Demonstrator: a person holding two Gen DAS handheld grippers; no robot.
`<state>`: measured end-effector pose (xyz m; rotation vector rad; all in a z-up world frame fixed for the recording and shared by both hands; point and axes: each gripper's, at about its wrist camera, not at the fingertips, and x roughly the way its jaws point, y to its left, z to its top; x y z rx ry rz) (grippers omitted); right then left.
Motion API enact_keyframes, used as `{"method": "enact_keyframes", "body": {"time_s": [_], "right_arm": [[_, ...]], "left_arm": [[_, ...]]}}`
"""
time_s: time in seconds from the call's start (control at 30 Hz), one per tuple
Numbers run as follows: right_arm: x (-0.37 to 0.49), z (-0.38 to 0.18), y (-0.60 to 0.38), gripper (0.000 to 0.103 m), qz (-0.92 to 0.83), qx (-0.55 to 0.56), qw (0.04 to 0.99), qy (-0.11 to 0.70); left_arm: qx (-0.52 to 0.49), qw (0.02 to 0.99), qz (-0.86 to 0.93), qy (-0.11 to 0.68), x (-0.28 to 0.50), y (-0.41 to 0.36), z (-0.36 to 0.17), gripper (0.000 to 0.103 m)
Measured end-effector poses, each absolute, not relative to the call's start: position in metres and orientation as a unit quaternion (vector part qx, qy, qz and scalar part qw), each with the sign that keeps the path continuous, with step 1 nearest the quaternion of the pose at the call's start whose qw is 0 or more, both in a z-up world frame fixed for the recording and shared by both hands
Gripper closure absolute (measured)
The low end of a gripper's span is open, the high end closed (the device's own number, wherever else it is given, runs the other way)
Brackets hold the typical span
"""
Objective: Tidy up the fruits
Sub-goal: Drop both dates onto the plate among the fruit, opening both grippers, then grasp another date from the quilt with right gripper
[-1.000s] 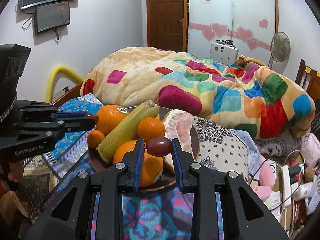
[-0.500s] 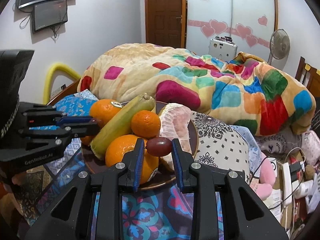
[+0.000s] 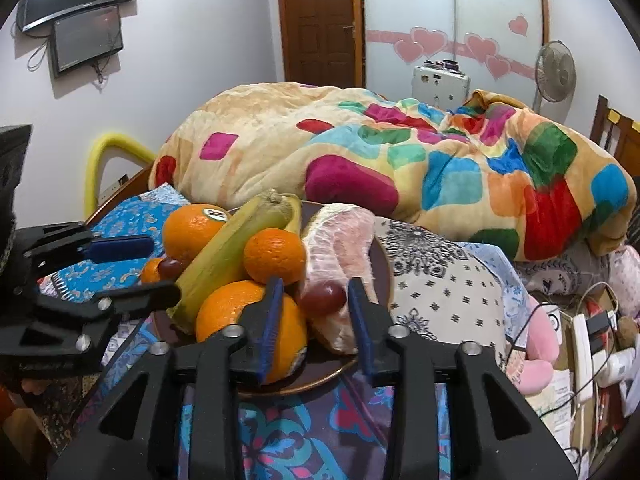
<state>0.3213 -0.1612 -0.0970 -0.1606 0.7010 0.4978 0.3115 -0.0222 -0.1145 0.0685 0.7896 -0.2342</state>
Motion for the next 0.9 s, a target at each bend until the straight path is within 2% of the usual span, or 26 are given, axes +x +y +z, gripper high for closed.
{"method": "enact_keyframes", "body": {"time_s": [0.07, 0.23, 0.63, 0.9], "right_arm": [[0.322, -0.097, -0.165, 0.061, 0.238, -0.074, 0.907, 0.339], [0.323, -0.098, -0.175, 0.056, 0.246, -0.056, 0.903, 0.348], [0.292, -0.091, -0.222, 0.056, 0.202, -0.09, 0.918, 0.328], [0.301, -0.112, -0.25, 0.056, 0.174, -0.091, 0.908, 0.369]], "left_arm": [[0.035, 0.916, -0.112, 0.384, 0.31, -0.022, -0.116, 0.048], [0.025, 0.914, -0.108, 0.39, 0.309, -0.016, -0.119, 0.048], [0.008, 0.922, -0.091, 0.375, 0.287, 0.002, -0.113, 0.048], [0.007, 0.924, -0.083, 0.373, 0.279, 0.008, -0.117, 0.047]]}}
